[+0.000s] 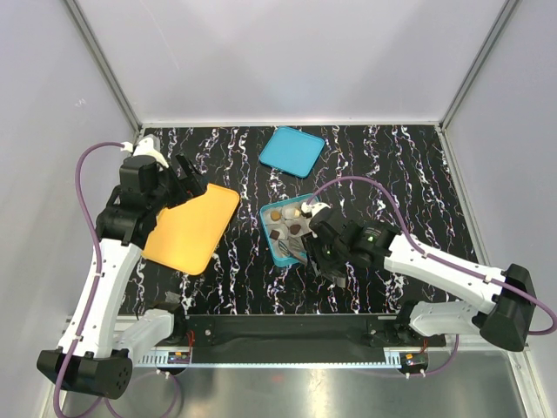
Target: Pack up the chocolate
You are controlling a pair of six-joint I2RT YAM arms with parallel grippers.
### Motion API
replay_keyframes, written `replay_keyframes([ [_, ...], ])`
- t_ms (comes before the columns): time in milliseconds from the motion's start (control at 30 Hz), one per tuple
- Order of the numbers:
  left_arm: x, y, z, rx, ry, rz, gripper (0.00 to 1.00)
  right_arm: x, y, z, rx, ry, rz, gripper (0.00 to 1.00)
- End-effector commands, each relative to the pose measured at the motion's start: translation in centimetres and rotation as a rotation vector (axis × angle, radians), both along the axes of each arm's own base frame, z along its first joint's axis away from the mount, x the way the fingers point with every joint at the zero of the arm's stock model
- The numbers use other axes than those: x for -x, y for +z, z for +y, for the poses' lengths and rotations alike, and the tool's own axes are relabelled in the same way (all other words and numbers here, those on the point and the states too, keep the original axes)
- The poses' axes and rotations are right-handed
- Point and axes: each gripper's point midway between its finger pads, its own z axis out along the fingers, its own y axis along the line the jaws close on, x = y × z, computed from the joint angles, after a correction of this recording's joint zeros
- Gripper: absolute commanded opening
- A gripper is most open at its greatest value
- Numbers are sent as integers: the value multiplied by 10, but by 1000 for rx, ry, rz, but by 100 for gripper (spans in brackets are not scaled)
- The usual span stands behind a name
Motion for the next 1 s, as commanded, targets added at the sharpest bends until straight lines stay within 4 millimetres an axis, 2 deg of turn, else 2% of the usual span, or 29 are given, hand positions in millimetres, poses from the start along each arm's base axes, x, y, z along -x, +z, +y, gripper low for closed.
replay_keyframes([
  [0,-7,11,3,-9,9,-51,99,-9,28,8,-61,-16,-73,47],
  [200,-5,25,4,-18,0,-86,99,-21,61,10,-82,-29,-141,47],
  [233,-5,27,4,-17,1,-91,99,-25,63,12,-79,-28,-150,47],
  [267,-4,32,4,-17,0,-100,99,-29,75,19,-106,-26,-172,48],
  [333,-4,34,4,-17,-1,-109,99,-41,77,29,-96,-23,-201,47],
  [367,-4,34,4,-17,-1,-110,99,-49,88,39,-125,-21,-232,47],
  [433,-5,34,4,-17,-1,-108,99,-65,81,55,-95,-8,-261,48],
  [467,-5,35,4,-17,-1,-107,99,-77,92,67,-124,-15,-301,48],
  [500,-6,37,4,-18,1,-108,99,-86,93,74,-114,-11,-332,48],
  [533,-5,37,4,-19,1,-104,99,-96,79,84,-83,-5,-333,49],
  [567,-7,38,5,-20,3,-102,99,-108,92,99,-114,5,-377,50],
  [667,-11,49,9,-25,30,-104,99,-134,86,136,-112,38,-417,50],
  [700,-13,64,10,-20,39,-129,99,-143,67,148,-81,47,-408,50],
  [733,-14,68,10,-15,44,-128,99,-148,64,156,-78,57,-418,50],
  [767,-15,75,9,-5,43,-138,99,-158,75,169,-106,58,-459,50],
  [800,-19,89,6,11,37,-159,99,-166,58,179,-88,65,-452,50],
  [833,-21,96,4,21,29,-172,99,-170,56,187,-96,69,-461,50],
  [867,-22,102,3,29,27,-182,99,-178,65,199,-128,71,-491,50],
  [900,-24,107,-2,51,10,-185,99,-180,62,206,-136,75,-495,51],
  [933,-25,120,-3,63,6,-212,99,-185,47,214,-125,82,-483,52],
  [967,-25,126,-6,75,-6,-222,99,-189,54,224,-157,88,-503,53],
])
